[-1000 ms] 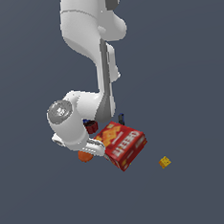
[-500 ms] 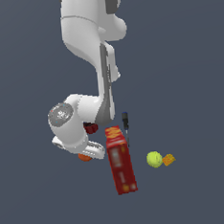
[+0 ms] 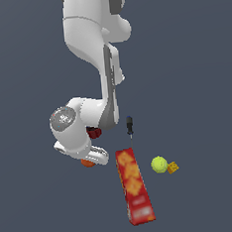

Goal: Pick up a designated object from a clutter of objects.

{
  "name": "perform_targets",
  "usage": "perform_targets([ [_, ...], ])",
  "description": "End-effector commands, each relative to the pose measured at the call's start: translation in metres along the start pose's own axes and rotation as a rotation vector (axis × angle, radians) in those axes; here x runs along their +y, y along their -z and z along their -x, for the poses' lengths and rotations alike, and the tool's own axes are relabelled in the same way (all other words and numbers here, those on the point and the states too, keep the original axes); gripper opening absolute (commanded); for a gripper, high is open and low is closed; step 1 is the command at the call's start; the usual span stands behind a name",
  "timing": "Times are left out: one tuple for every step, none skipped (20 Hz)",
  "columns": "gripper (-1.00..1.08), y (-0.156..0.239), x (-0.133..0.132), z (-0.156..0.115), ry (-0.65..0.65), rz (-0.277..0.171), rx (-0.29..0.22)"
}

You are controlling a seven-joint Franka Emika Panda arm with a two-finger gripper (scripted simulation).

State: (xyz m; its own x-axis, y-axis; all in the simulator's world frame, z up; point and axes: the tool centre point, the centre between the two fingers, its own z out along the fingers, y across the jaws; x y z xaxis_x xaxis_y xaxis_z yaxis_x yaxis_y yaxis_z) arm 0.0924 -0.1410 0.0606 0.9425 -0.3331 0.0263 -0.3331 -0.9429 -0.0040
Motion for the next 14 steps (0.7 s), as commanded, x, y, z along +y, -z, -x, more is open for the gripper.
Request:
perform_targets([
  [-1.0, 0.002, -0.001, 0.001, 0.0, 0.0, 0.0],
  [-1.0, 0.003, -0.001, 0.002, 0.0, 0.0, 0.0],
  [-1.0, 0.004, -0.002, 0.003, 0.0, 0.0, 0.0],
  [-1.0, 0.006, -0.003, 0.005, 0.0, 0.0, 0.0],
  [-1.0, 0.008, -0.003, 0.006, 0.0, 0.0, 0.0],
  [-1.0, 0.011, -0.005, 0.008, 0.0, 0.0, -0.001],
  [-1.0, 0.014, -0.006, 0.011, 0.0, 0.0, -0.001],
  [-1.0, 0.017, -0.007, 0.013, 0.0, 0.0, -0.001],
  [-1.0, 0.021, -0.009, 0.016, 0.0, 0.0, -0.002],
  [-1.0, 0.025, -0.01, 0.019, 0.0, 0.0, -0.002],
  [-1.0, 0.029, -0.012, 0.023, 0.0, 0.0, -0.002],
  [-1.0, 0.034, -0.014, 0.026, 0.0, 0.0, -0.003],
  [-1.0, 0.039, -0.016, 0.03, 0.0, 0.0, -0.003],
  [-1.0, 0.044, -0.018, 0.035, 0.0, 0.0, -0.004],
])
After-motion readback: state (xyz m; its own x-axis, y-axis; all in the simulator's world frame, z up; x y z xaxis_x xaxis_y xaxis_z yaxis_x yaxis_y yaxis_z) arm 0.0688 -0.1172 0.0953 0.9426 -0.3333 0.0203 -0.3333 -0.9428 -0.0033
